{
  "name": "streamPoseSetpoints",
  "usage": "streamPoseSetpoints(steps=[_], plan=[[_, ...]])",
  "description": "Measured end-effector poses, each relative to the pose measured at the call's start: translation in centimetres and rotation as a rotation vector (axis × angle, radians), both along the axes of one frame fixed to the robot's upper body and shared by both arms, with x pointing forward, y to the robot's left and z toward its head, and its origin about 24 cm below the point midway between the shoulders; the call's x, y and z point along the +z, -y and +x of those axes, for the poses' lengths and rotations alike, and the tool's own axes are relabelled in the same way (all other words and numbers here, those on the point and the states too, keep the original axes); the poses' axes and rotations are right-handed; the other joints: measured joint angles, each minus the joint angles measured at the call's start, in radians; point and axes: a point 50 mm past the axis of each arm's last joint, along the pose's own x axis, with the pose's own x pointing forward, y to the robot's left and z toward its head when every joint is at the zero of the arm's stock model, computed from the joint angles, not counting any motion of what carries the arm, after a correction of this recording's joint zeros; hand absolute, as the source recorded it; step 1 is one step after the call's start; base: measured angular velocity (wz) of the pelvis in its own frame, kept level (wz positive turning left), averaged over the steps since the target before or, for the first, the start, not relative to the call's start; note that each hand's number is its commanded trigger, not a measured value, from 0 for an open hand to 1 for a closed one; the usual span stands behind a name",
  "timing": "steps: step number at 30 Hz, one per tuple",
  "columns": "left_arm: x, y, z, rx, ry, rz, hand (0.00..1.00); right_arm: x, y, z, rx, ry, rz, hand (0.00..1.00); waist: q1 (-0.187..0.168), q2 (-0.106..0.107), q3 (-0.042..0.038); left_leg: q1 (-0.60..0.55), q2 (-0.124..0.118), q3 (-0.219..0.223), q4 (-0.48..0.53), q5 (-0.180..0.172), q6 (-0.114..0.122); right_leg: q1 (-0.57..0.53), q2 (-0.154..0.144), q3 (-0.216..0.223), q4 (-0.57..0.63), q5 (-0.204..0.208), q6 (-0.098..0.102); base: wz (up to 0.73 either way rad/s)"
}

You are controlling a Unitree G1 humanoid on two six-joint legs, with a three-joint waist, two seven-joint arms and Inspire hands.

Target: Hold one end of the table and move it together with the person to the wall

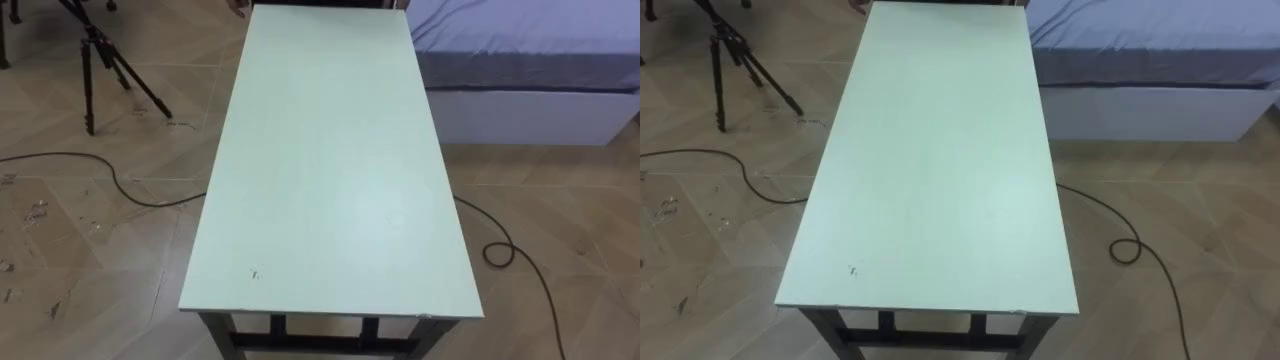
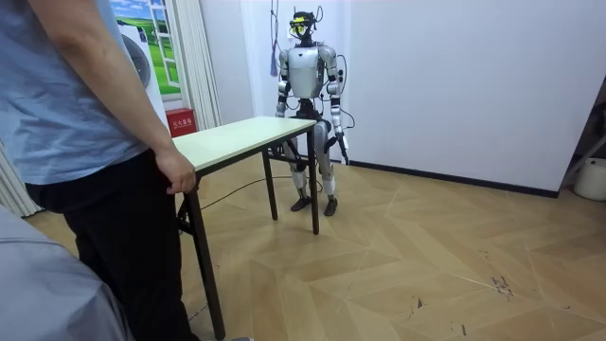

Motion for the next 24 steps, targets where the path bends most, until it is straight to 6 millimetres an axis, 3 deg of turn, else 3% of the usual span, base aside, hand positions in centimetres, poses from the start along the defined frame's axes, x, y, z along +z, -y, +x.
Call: streamPoseSetpoints(steps=[10,16,24], plan=[[-0.05,0.08,-0.04,0.017,-0.001,-0.016,0.0,-0.02,-0.05,-0.16,-0.038,-0.005,0.013,0.0,0.002,0.004,0.0009,0.005,0.0,0.006,0.0,0.0,0.0,0.002,0.0,0.001,0.001,0.0,0.0,0.0],[-0.21,0.43,-0.3,0.136,0.024,-0.115,0.0,-0.01,-0.12,-0.41,-0.089,-0.008,0.042,0.0,0.001,0.008,0.0004,0.001,0.0,0.012,0.0,0.0,0.0,-0.001,-0.002,0.001,0.001,-0.001,0.001,0.01],[-0.19,0.55,-0.46,0.235,0.106,-0.276,0.0,0.27,0.81,0.03,-0.12,0.042,0.058,0.0,0.0,0.031,0.001,-0.007,-0.001,0.012,0.009,0.0,0.0,-0.003,-0.001,-0.002,0.001,-0.001,0.001,0.01]])
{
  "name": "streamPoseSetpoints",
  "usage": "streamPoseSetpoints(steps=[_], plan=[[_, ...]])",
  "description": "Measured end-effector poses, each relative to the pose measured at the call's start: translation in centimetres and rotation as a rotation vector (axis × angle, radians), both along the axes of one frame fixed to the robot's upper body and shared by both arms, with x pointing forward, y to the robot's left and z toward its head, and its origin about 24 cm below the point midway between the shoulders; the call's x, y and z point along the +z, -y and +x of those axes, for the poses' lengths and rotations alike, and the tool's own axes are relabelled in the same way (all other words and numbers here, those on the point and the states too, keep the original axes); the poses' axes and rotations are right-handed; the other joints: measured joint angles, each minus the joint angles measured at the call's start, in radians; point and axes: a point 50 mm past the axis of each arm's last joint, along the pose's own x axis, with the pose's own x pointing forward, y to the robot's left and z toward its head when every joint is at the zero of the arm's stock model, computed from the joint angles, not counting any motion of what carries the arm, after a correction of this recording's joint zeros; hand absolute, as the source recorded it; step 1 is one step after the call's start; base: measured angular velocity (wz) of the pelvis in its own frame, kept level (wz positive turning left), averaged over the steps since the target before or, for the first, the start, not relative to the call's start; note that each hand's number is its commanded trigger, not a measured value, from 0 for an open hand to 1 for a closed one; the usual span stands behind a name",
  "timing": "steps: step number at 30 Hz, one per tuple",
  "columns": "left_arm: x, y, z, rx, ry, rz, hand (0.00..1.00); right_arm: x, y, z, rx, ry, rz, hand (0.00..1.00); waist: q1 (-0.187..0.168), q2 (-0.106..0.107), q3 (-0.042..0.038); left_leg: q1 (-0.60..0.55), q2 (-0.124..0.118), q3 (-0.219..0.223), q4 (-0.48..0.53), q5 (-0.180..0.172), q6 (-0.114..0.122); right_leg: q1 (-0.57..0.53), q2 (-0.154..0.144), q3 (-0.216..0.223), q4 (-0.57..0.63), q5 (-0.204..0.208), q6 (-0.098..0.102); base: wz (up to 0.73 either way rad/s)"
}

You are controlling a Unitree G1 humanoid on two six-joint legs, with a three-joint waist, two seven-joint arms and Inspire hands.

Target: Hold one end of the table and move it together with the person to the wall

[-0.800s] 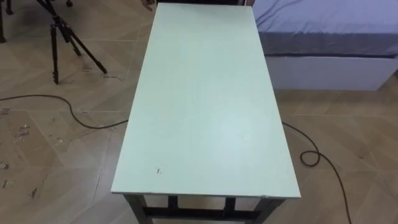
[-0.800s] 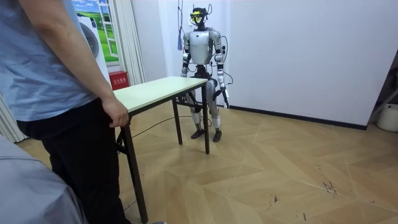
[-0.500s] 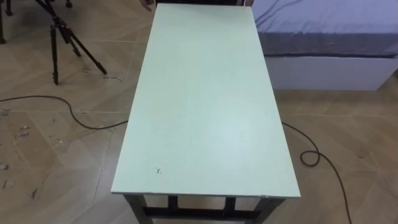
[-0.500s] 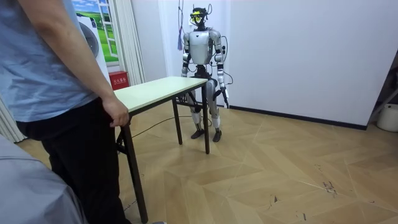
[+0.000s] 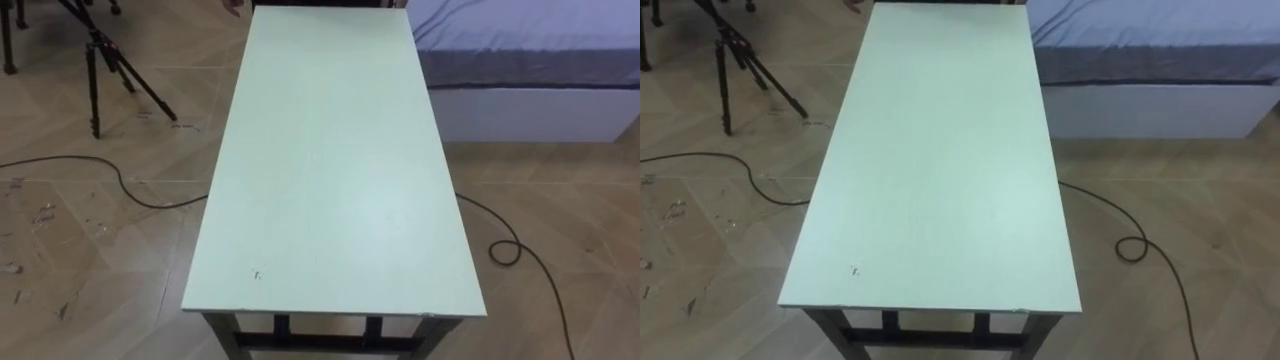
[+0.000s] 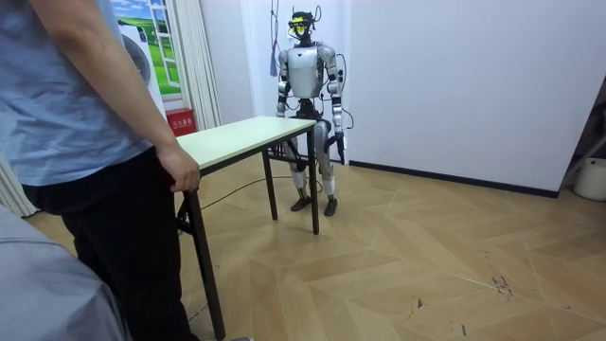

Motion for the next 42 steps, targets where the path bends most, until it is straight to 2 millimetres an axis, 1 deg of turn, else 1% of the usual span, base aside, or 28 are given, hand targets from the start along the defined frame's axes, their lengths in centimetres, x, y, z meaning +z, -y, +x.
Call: streamPoseSetpoints(steps=[2,4,6,7,8,11,12,13,14,17,19,20,21,22,24,25,27,28,29,30,31,32,34,37,41,42], plan=[[0.0,0.2,0.2,0.027,0.031,-0.032,0.0,0.1,0.3,0.1,-0.017,0.022,0.001,0.0,0.0,0.008,0.0001,-0.001,0.0,0.0,0.0,0.0,0.0,-0.001,0.0,0.0,0.001,0.0,0.0,0.0],[0.1,0.4,0.8,0.038,0.069,-0.057,0.0,0.3,0.3,0.6,-0.017,0.055,0.003,0.0,0.0,0.013,-0.0031,-0.009,0.001,0.0,0.0,0.0,0.0,-0.011,-0.001,0.001,0.004,0.0,0.0,0.0],[0.4,0.8,1.7,0.022,0.126,-0.089,0.0,0.7,0.6,1.2,-0.009,0.11,0.002,0.0,0.001,0.017,-0.0004,-0.016,0.001,0.0,0.0,0.0,0.0,-0.017,-0.001,-0.003,0.006,0.0,0.0,0.04],[0.4,1.0,1.9,0.008,0.136,-0.095,0.0,0.8,0.6,1.2,-0.009,0.12,0.004,0.0,0.001,0.018,-0.0015,-0.016,0.0,0.0,0.001,0.0,0.0,-0.016,-0.001,-0.005,0.006,0.0,0.0,0.04],[0.5,1.4,2.4,-0.024,0.156,-0.109,0.0,0.9,0.5,1.5,-0.02,0.143,0.01,0.0,0.0,0.014,-0.0013,-0.017,0.0,0.0,0.001,0.0,0.0,-0.016,-0.001,-0.007,0.005,-0.001,0.001,0.04],[1.0,2.8,3.2,-0.014,0.237,-0.182,0.0,1.4,0.4,1.8,-0.037,0.195,0.026,0.0,0.0,0.011,-0.001,-0.017,-0.001,0.002,0.001,0.0,0.0,-0.019,-0.001,-0.008,0.006,-0.003,0.002,0.01],[1.2,2.7,3.4,-0.005,0.258,-0.19,0.0,1.5,0.3,1.8,-0.035,0.204,0.029,0.0,0.0,0.009,-0.0034,-0.019,-0.001,0.003,0.001,0.0,0.0,-0.026,-0.001,-0.007,0.008,-0.004,0.001,-0.08],[1.6,2.5,3.6,0.003,0.292,-0.21,0.0,1.7,0.2,2.0,-0.023,0.225,0.036,0.0,0.0,0.007,-0.0077,-0.025,-0.001,0.004,0.001,0.0,0.0,-0.034,-0.001,-0.004,0.02,-0.008,-0.001,-0.1],[1.9,2.5,3.6,0.011,0.316,-0.228,0.0,2.0,0.1,2.2,-0.012,0.252,0.044,0.0,0.0,0.01,-0.0109,-0.029,0.0,0.003,0.001,0.0,0.0,-0.039,0.0,-0.003,0.022,-0.008,-0.001,-0.09],[2.5,2.6,3.6,0.059,0.358,-0.276,0.0,3.3,-0.4,2.9,0.005,0.339,0.092,0.0,0.003,0.006,-0.0093,-0.031,0.001,0.002,0.001,0.0,0.0,-0.046,-0.001,-0.003,0.034,-0.008,-0.001,-0.02],[2.9,2.7,4.0,0.065,0.384,-0.301,0.0,4.2,-1.2,3.8,0.007,0.42,0.141,0.0,0.001,0.002,-0.0052,-0.032,0.001,0.002,0.002,0.0,0.0,-0.047,-0.002,-0.002,0.033,-0.008,-0.001,0.0],[3.4,2.7,4.2,0.073,0.414,-0.315,0.0,4.9,-2.2,4.5,0.022,0.483,0.195,0.0,-0.002,-0.002,-0.0011,-0.033,0.001,0.002,0.002,0.0,0.0,-0.047,-0.002,-0.002,0.033,-0.009,-0.002,0.05],[4.1,3.2,4.8,0.089,0.466,-0.352,0.0,5.4,-2.9,4.7,0.012,0.514,0.233,0.0,-0.002,-0.006,0.0015,-0.037,0.0,0.002,0.004,0.0,0.0,-0.049,-0.002,-0.003,0.031,-0.01,-0.001,0.06],[4.4,3.6,5.1,0.094,0.495,-0.378,0.0,5.5,-3.1,4.6,-0.001,0.521,0.24,0.0,0.0,-0.006,0.0021,-0.041,-0.001,0.002,0.004,0.0,0.0,-0.052,-0.003,-0.003,0.032,-0.011,-0.001,0.08],[5.5,5.5,6.0,0.111,0.573,-0.498,0.0,6.0,-3.8,4.9,0.035,0.558,0.289,0.0,-0.001,-0.005,0.0023,-0.054,-0.004,0.0,0.007,-0.001,0.0,-0.064,-0.006,-0.004,0.037,-0.01,0.0,0.06],[5.9,6.1,6.2,0.112,0.59,-0.533,0.0,6.2,-4.2,5.1,0.049,0.573,0.311,0.0,-0.004,-0.006,0.0016,-0.056,-0.004,-0.002,0.009,-0.001,0.0,-0.064,-0.007,-0.006,0.038,-0.01,0.0,0.08],[7.9,8.5,7.2,0.08,0.68,-0.67,0.0,7.3,-6.2,5.9,0.1,0.647,0.407,0.0,-0.022,-0.003,0.0011,-0.062,-0.004,-0.01,0.013,-0.001,0.0,-0.066,-0.008,-0.014,0.038,-0.01,0.0,0.11],[8.2,9.0,7.3,0.07,0.695,-0.703,0.0,7.6,-6.7,6.0,0.112,0.662,0.431,0.0,-0.024,-0.002,0.0004,-0.063,-0.004,-0.01,0.013,0.0,0.0,-0.068,-0.008,-0.016,0.038,-0.01,0.0,0.07],[8.9,9.9,7.5,0.04,0.724,-0.754,0.0,8.2,-7.5,6.2,0.137,0.692,0.473,0.0,-0.026,0.003,-0.0007,-0.066,-0.004,-0.01,0.014,0.0,0.0,-0.078,-0.014,-0.017,0.038,-0.01,0.0,0.03],[9.5,10.4,7.7,0.017,0.748,-0.783,0.0,8.9,-8.0,6.4,0.16,0.726,0.502,0.0,-0.027,0.009,-0.0024,-0.068,-0.003,-0.01,0.014,0.0,0.0,-0.083,-0.014,-0.019,0.04,-0.01,0.0,0.0],[9.6,10.3,7.8,0.011,0.758,-0.788,0.0,9.1,-7.9,6.5,0.163,0.74,0.508,0.0,-0.029,0.011,-0.0022,-0.068,-0.003,-0.011,0.014,0.0,0.0,-0.082,-0.014,-0.019,0.041,-0.01,-0.001,0.0],[9.8,10.1,7.8,-0.008,0.765,-0.795,0.0,9.5,-7.9,6.5,0.173,0.754,0.522,0.0,-0.031,0.017,-0.0041,-0.069,-0.003,-0.011,0.014,0.0,0.0,-0.077,-0.014,-0.022,0.042,-0.01,-0.001,0.0],[9.9,10.0,7.9,-0.032,0.766,-0.798,0.0,9.8,-7.8,6.5,0.183,0.759,0.538,0.0,-0.034,0.021,-0.0049,-0.07,-0.003,-0.011,0.014,0.0,0.0,-0.077,-0.015,-0.023,0.043,-0.01,-0.001,0.0],[10.0,10.3,7.7,-0.06,0.756,-0.81,0.0,9.9,-7.9,6.6,0.209,0.759,0.545,0.0,-0.04,0.021,-0.0043,-0.075,-0.003,-0.011,0.014,0.0,0.0,-0.083,-0.016,-0.021,0.05,-0.013,-0.002,0.0],[10.0,10.3,7.8,-0.1,0.745,-0.814,0.0,10.0,-7.9,6.8,0.222,0.763,0.545,0.0,-0.057,0.02,-0.0045,-0.084,-0.003,-0.011,0.015,0.0,0.0,-0.092,-0.016,-0.021,0.053,-0.013,-0.002,0.0],[10.0,10.2,7.8,-0.117,0.739,-0.813,0.0,10.0,-7.9,6.8,0.226,0.761,0.545,0.0,-0.057,0.022,-0.0056,-0.085,-0.003,-0.011,0.015,0.0,0.0,-0.092,-0.016,-0.021,0.053,-0.013,-0.002,0.0]])
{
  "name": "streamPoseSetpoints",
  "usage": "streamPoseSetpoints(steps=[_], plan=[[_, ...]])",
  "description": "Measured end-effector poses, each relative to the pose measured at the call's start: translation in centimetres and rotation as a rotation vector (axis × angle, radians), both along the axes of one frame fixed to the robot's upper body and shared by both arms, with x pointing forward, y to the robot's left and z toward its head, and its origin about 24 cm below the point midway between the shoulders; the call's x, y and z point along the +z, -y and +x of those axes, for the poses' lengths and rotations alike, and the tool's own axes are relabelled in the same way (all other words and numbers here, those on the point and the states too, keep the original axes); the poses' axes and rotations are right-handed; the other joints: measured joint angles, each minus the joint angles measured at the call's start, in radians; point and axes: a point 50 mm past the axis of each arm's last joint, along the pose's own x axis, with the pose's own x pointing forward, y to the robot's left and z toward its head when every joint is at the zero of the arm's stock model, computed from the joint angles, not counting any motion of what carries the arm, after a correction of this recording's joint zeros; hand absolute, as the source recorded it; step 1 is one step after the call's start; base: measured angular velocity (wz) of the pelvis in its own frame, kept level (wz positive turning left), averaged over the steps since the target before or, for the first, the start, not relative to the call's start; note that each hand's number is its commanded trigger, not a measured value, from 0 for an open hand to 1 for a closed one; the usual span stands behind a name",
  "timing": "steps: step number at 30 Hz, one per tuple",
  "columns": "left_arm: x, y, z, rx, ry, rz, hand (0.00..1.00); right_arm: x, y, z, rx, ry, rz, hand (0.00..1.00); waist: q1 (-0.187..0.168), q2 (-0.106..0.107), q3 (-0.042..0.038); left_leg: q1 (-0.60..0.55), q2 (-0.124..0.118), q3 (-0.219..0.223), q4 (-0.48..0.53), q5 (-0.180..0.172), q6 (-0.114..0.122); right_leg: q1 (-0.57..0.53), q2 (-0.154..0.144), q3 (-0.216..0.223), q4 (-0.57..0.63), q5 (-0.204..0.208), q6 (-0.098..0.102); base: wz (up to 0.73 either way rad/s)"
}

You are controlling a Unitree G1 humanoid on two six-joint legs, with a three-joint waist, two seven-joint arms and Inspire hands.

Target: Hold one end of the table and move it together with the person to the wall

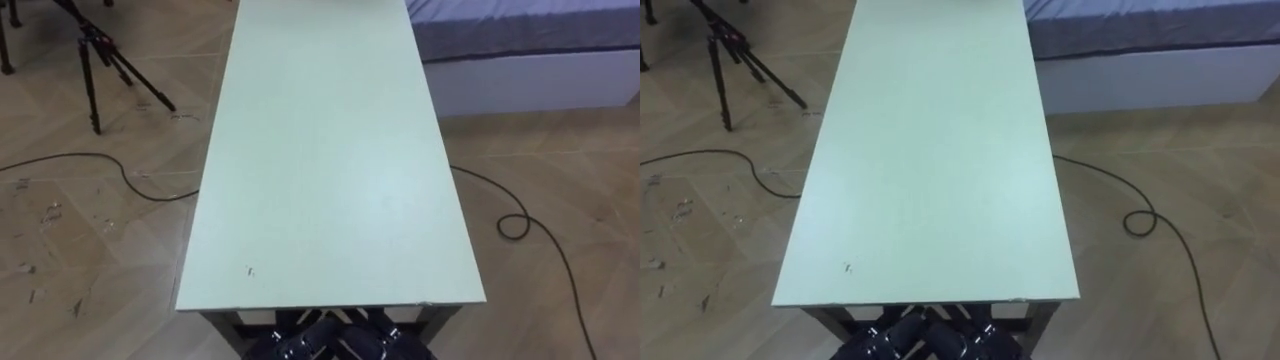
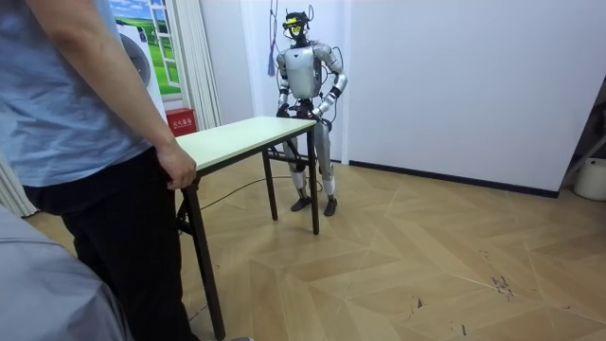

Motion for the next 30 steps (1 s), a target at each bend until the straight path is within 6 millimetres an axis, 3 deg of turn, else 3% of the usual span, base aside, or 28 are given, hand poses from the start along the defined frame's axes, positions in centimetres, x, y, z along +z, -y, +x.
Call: streamPoseSetpoints(steps=[11,20,30], plan=[[0.5,-0.7,0.5,0.034,-0.026,-0.062,0.0,0.4,0.1,1.0,0.049,0.032,-0.003,0.0,0.002,0.002,0.0017,0.009,0.0,0.02,0.0,0.0,0.0,-0.012,0.003,0.026,0.017,-0.001,-0.001,-0.06],[1.4,-1.7,2.9,0.093,0.032,-0.038,0.0,0.7,0.3,2.2,0.041,0.061,-0.017,0.0,0.006,-0.016,0.0179,0.02,0.002,0.015,0.0,0.0,0.0,0.0,0.002,0.021,0.017,-0.001,-0.001,0.02],[0.6,-3.4,5.6,0.191,-0.019,0.019,0.0,0.8,0.9,3.4,0.041,0.026,-0.044,0.0,0.027,-0.016,0.0198,0.031,0.004,0.003,0.0,0.0,0.0,0.019,0.003,0.01,0.018,-0.001,-0.004,0.03]])
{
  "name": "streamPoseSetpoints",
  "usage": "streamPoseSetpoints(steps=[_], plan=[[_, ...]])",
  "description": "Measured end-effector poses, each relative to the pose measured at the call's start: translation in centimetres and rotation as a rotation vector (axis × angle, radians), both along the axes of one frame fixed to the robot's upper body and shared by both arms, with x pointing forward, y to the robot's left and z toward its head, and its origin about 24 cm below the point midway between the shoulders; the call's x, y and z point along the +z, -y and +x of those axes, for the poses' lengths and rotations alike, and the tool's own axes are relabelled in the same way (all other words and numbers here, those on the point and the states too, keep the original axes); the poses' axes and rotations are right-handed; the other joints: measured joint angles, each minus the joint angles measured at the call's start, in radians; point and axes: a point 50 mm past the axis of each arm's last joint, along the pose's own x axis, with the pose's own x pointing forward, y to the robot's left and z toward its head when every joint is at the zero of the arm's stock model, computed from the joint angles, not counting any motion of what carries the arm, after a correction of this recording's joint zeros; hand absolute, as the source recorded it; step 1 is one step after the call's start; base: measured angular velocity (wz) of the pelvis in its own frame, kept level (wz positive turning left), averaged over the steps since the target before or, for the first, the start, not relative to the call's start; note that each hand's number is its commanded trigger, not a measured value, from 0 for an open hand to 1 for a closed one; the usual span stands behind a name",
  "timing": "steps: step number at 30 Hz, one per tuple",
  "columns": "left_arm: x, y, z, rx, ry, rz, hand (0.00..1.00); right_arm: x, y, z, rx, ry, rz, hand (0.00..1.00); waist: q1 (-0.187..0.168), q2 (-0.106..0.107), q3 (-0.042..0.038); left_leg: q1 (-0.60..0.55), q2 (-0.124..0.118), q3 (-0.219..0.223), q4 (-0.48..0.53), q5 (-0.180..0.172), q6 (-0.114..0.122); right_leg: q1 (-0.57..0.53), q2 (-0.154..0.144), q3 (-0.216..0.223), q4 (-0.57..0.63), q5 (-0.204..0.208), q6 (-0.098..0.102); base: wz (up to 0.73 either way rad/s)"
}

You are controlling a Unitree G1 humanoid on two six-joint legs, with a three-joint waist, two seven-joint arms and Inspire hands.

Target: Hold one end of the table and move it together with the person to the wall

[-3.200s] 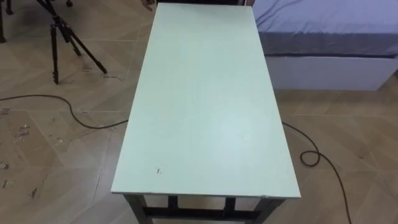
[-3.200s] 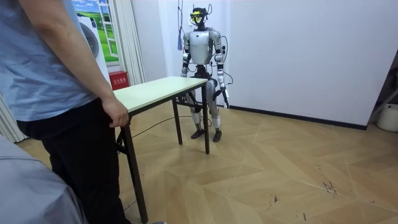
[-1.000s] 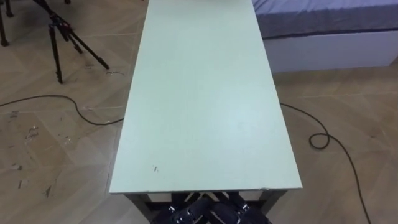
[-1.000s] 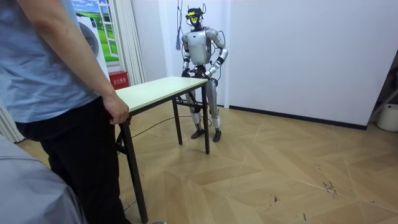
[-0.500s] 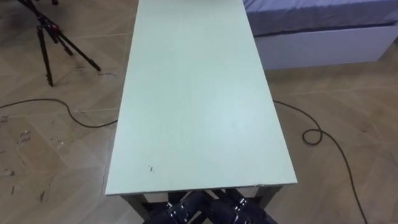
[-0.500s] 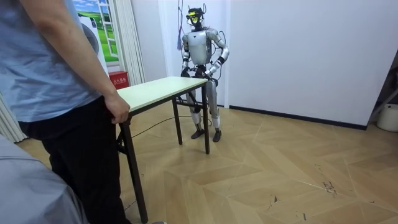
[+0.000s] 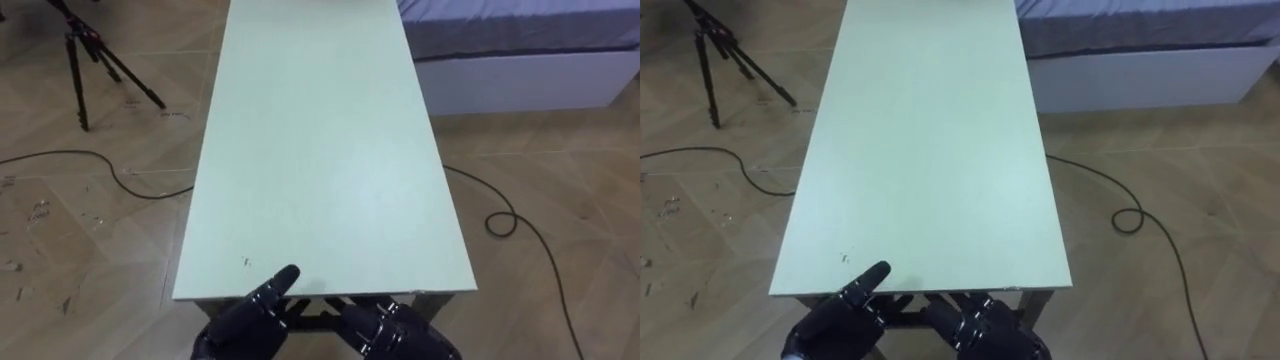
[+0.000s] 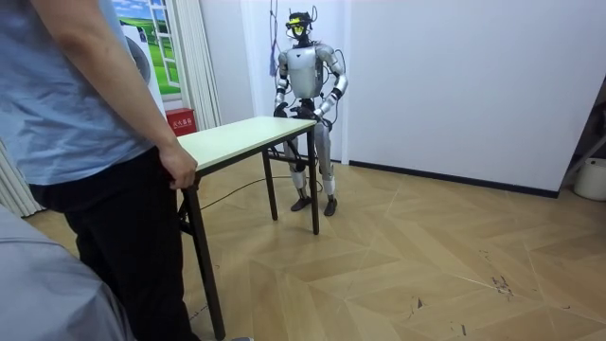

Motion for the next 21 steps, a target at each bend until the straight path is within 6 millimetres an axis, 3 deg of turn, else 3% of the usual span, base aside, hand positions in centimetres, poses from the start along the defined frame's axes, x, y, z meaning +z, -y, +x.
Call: streamPoseSetpoints(steps=[11,21], plan=[[-0.1,0.1,1.0,0.106,-0.049,-0.055,0.0,0.1,0.2,1.1,-0.115,-0.081,0.063,0.0,0.007,0.01,0.0045,0.009,0.002,-0.006,0.0,0.0,0.0,0.011,0.0,-0.012,0.0,0.001,-0.003,0.02],[-0.1,0.4,1.2,0.158,-0.065,-0.08,0.0,0.1,-0.2,1.4,-0.154,-0.111,0.089,0.0,0.007,0.005,0.006,0.025,0.002,-0.004,-0.001,0.0,0.0,0.018,0.001,-0.005,0.001,0.002,-0.004,0.0]])
